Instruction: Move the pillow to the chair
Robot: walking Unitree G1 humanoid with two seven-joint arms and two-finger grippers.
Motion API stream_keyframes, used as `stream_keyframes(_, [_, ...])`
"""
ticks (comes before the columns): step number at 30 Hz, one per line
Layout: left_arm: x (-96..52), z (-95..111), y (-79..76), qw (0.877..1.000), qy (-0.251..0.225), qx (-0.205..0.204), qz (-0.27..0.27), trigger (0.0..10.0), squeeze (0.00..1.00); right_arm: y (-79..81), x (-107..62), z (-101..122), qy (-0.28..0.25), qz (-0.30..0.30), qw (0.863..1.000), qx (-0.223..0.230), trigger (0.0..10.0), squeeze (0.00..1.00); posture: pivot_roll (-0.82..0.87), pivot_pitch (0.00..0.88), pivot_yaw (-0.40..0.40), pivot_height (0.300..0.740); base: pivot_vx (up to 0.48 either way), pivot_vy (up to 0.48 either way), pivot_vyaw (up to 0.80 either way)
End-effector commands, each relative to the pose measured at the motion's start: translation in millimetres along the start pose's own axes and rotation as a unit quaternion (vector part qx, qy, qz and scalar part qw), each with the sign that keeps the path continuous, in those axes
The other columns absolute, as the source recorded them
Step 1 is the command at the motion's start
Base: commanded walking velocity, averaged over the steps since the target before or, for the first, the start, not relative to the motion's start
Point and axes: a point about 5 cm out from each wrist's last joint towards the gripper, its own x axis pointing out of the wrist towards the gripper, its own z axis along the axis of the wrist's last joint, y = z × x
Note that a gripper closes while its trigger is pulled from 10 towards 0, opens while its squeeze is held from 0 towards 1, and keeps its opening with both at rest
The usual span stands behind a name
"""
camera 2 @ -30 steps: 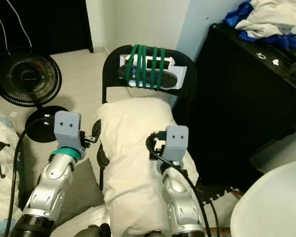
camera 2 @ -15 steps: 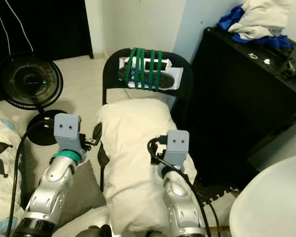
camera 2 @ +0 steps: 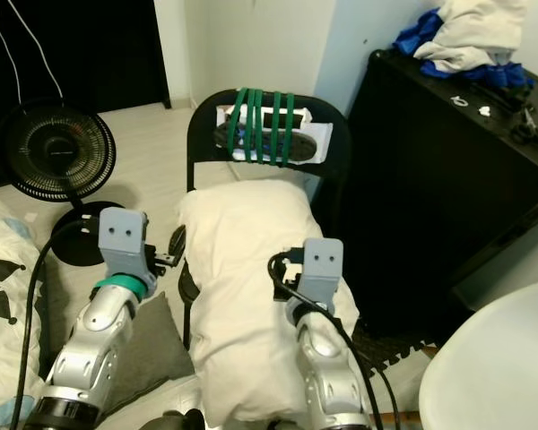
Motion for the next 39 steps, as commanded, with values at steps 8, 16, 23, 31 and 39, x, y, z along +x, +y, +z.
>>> stream_keyframes(8, [-3.1, -1.9, -1.5, 1.000, 0.008, -0.002, -0.002, 10.0, 0.00, -1.9, -3.2, -10.4, 0.025, 0.000, 1.000, -0.002, 10.0, 0.00, 0.03, 0.045, 0.041, 0.740, 0.000, 0.000, 0.70])
stream_keyframes(16, [-3.8, -2.9, -2.0, 1.000, 0.013, 0.000, -0.007, 10.0, 0.00, -2.6, -3.1, -10.3, 0.026, -0.005, 1.000, 0.003, 10.0, 0.00, 0.03, 0.051, 0.046, 0.740, 0.000, 0.000, 0.80])
stream_keyframes(23, [-3.3, -2.7, -2.3, 1.000, 0.016, 0.001, -0.012, 10.0, 0.00, -4.8, -3.5, -11.3, 0.027, -0.016, 0.999, 0.011, 10.0, 0.00, 0.03, 0.062, 0.062, 0.740, 0.000, 0.000, 0.80])
stream_keyframes(31, [-2.9, -2.5, -3.8, 1.000, 0.021, 0.001, -0.015, 10.0, 0.00, -5.0, -4.1, -12.1, 0.030, -0.022, 0.999, 0.021, 10.0, 0.00, 0.03, 0.075, 0.072, 0.740, 0.000, 0.000, 0.80])
stream_keyframes(39, [-2.2, -1.3, -2.7, 1.000, 0.023, 0.003, -0.017, 10.0, 0.00, -2.0, -2.8, -13.2, 0.034, -0.016, 0.999, 0.027, 10.0, 0.00, 0.04, 0.076, 0.074, 0.740, 0.000, 0.000, 0.80])
